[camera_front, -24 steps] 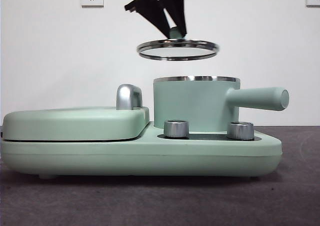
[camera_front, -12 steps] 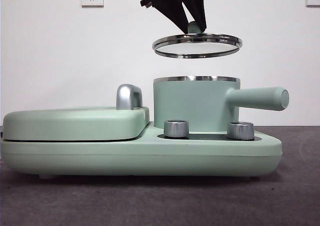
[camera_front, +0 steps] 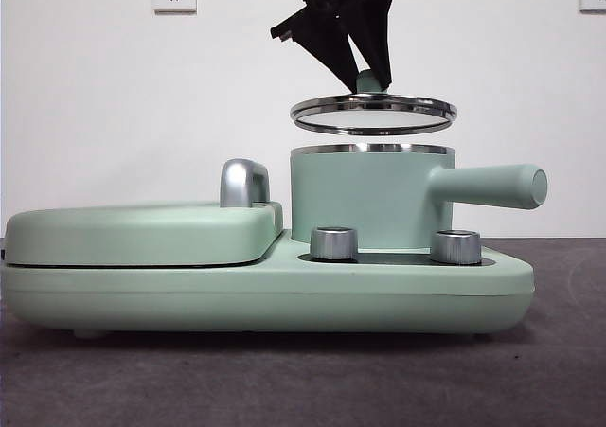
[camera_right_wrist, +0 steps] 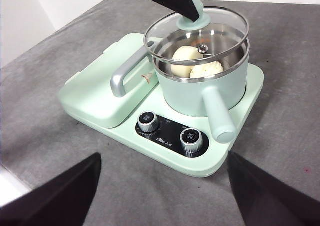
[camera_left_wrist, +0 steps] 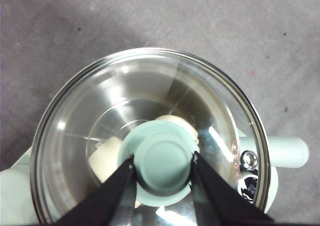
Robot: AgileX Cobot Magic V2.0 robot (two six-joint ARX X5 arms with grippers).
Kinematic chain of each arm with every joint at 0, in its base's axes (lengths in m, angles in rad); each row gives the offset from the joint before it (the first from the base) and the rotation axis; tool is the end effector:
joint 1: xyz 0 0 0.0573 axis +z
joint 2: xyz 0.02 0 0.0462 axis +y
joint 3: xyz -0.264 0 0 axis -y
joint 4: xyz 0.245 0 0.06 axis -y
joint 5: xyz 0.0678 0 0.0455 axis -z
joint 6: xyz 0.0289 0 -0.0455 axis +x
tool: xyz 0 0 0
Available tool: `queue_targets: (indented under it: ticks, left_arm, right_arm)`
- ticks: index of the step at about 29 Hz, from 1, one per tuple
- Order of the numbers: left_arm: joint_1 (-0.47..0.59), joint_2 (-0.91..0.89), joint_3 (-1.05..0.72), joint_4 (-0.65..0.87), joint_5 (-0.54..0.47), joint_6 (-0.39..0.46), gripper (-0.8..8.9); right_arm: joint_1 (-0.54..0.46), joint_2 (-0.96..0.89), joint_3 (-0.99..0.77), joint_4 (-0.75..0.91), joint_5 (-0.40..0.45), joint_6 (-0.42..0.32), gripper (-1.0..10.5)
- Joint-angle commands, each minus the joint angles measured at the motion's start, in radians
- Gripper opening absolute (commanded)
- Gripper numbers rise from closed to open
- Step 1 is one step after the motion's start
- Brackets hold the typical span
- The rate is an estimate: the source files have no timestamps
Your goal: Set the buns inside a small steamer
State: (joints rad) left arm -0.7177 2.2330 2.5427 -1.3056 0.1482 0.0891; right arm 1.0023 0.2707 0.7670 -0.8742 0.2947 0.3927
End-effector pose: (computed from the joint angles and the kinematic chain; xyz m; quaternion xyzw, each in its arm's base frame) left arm 0.3360 -0.2990 0.3626 0.1696 0.4415 -0.3887 0.7907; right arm 0.0293 0.0302 0.3083 0.0685 0.2132 0.3046 0.9258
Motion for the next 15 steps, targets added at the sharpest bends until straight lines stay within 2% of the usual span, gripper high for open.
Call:
queue_targets:
  ticks: [1,15]
  left_arm:
    - [0.000,0.020,0.041,0.020,0.001,-0.003,0.11]
    - [0.003,0.092,0.040,0.027,0.010,-0.015,0.11]
  right_arm:
    - [0.011,0.000,0.005,0.006,0.022,-0.008,4.0]
    - [0.011,0.000,0.005,0.005,0.047,-0.008,4.0]
